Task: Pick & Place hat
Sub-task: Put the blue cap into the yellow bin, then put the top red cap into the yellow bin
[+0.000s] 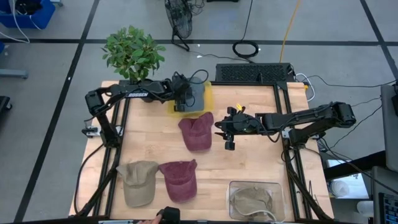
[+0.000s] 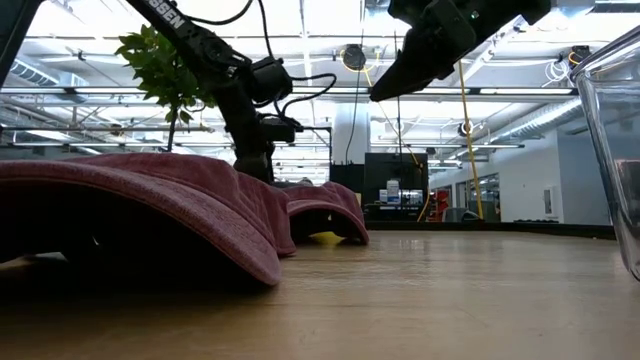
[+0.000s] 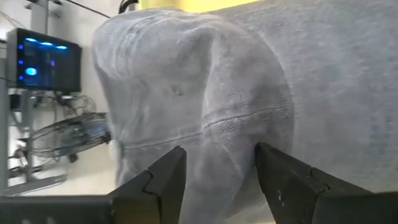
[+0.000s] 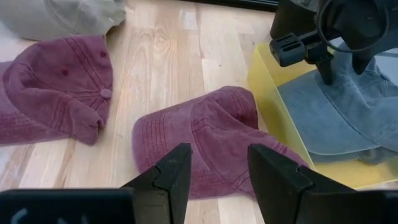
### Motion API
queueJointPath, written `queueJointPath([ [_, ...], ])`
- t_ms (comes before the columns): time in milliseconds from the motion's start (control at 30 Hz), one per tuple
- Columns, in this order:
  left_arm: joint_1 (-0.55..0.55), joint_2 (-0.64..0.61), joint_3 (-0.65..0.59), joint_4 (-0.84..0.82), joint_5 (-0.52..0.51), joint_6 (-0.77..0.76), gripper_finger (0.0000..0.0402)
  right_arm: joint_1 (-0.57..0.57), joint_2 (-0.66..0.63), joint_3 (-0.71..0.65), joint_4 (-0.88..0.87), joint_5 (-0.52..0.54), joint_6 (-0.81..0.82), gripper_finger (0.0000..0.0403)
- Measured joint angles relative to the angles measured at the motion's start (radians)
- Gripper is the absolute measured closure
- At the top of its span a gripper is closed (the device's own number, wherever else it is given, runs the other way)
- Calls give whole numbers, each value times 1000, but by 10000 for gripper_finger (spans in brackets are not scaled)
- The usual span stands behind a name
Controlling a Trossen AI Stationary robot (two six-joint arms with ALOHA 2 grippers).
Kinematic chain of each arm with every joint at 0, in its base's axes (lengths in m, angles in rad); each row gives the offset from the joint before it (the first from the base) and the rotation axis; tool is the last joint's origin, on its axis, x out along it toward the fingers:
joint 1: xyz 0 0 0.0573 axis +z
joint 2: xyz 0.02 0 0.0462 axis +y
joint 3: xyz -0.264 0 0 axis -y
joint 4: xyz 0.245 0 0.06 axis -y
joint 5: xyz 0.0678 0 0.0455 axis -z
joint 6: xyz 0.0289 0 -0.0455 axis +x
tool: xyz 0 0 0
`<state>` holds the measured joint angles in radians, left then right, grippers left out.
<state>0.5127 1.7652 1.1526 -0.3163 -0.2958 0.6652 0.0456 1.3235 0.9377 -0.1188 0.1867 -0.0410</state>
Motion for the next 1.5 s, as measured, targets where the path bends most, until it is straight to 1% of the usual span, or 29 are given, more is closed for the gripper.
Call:
queueJointPath([
  [267,-50,-15,0,-1,-72,49,203,0,0,0,0,0,-1,261],
  [433,-85,-48,1,-15,-127,58,199,0,0,0,0,0,0,261],
  [567,-93,-96,0,-52,-144,31,198,0,0,0,-4,0,0,261],
  [667,-87,-156,0,-121,-149,-17,198,0,0,0,-5,0,0,261],
  [700,-81,-179,0,-135,-136,-48,198,0,0,-2,-5,0,0,261],
  [767,-61,-235,-1,-167,-70,-132,202,0,0,-12,4,-4,2,261],
  [800,-52,-260,0,-153,-14,-182,205,0,0,-22,16,-4,2,261],
  [900,-21,-319,2,-146,219,-293,218,0,0,-72,111,-5,-4,261],
  [967,-21,-334,2,-125,297,-335,229,0,0,-108,218,-3,-22,261],
  [1067,-26,-341,1,-134,314,-373,246,-8,5,-146,377,-2,-24,261],
  [1133,-30,-341,1,-138,315,-388,258,-20,19,-147,439,-2,-16,261],
  [1333,-24,-349,-1,-238,317,-388,287,-56,104,-148,473,-9,-25,261],
  [1433,-17,-373,-1,-269,321,-391,298,-77,180,-137,538,-70,-28,261],
  [1500,-17,-382,-4,-275,322,-392,305,-85,237,-90,539,-113,-29,261],
])
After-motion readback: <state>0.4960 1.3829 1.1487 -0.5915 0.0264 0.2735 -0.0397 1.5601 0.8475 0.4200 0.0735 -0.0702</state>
